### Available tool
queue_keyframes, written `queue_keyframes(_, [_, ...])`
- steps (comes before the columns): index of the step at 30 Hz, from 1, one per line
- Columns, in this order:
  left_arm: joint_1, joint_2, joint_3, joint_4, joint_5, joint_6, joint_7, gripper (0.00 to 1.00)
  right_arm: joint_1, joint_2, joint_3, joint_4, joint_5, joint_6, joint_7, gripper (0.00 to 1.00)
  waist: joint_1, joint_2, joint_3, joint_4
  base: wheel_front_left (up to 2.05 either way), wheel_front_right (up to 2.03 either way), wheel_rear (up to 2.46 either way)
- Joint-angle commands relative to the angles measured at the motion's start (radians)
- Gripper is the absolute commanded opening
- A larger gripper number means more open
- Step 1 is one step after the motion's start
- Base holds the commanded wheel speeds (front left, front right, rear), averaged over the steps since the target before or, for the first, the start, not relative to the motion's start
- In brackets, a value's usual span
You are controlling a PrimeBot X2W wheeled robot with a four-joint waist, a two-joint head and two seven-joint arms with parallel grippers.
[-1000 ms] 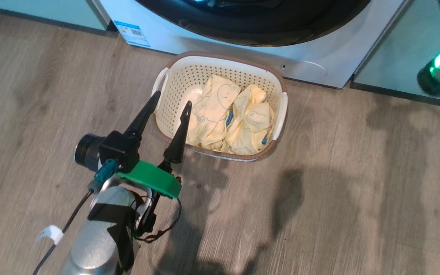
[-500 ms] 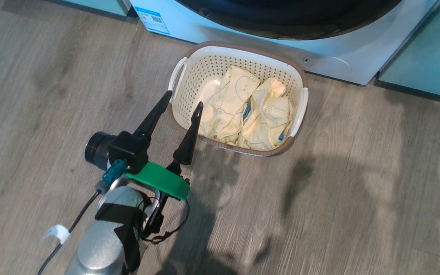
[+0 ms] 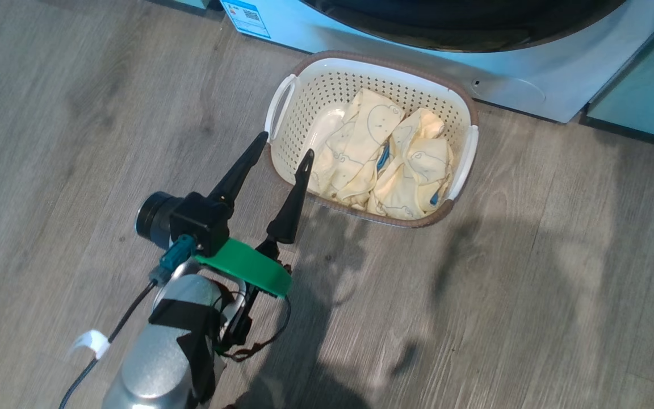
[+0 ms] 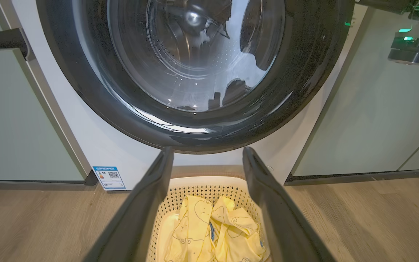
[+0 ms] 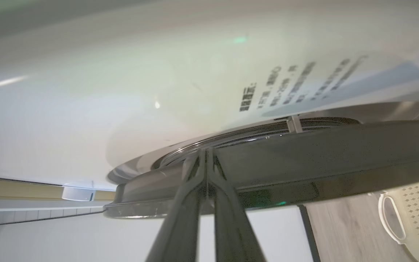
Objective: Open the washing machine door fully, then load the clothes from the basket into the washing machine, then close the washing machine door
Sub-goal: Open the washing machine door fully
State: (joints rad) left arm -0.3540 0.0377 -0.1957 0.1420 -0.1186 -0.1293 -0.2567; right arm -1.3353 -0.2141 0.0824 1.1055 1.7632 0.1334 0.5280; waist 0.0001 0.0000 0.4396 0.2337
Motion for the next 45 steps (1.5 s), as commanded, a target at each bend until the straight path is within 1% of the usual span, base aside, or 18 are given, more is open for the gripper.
queue_keyframes(1, [-0.019, 0.013, 0.031, -0.035, -0.004, 0.001, -0.005, 1.00, -0.055, 0.007, 0.011, -0.023, -0.008, -0.003, -0.002, 0.00, -0.0001, 0.0000, 0.003, 0.003, 0.00, 0.00, 0.00])
queue_keyframes(15, [-0.033, 0.013, 0.007, -0.042, -0.028, 0.018, -0.005, 1.00, -0.149, 0.026, 0.070, 0.069, -0.063, -0.003, 0.025, 0.00, -0.0001, 0.0000, 0.041, 0.023, 0.00, 0.00, 0.00])
queue_keyframes(28, [-0.043, 0.013, 0.000, -0.040, -0.029, 0.029, -0.005, 1.00, -0.166, 0.030, 0.088, 0.091, -0.082, -0.003, 0.060, 0.00, -0.0001, 0.0000, 0.056, 0.027, 0.00, 0.00, 0.00])
queue_keyframes(36, [-0.045, 0.013, 0.006, -0.036, -0.042, 0.036, -0.005, 1.00, -0.152, 0.034, 0.095, 0.095, -0.079, -0.003, 0.134, 0.00, -0.0001, 0.0000, 0.056, 0.021, 0.00, 0.00, 0.00])
queue_keyframes(45, [-0.045, 0.013, 0.020, -0.034, -0.033, 0.036, -0.005, 1.00, -0.112, 0.049, 0.105, 0.055, -0.071, -0.003, 0.230, 0.00, -0.0001, 0.0000, 0.052, 0.008, 0.00, 0.00, 0.00])
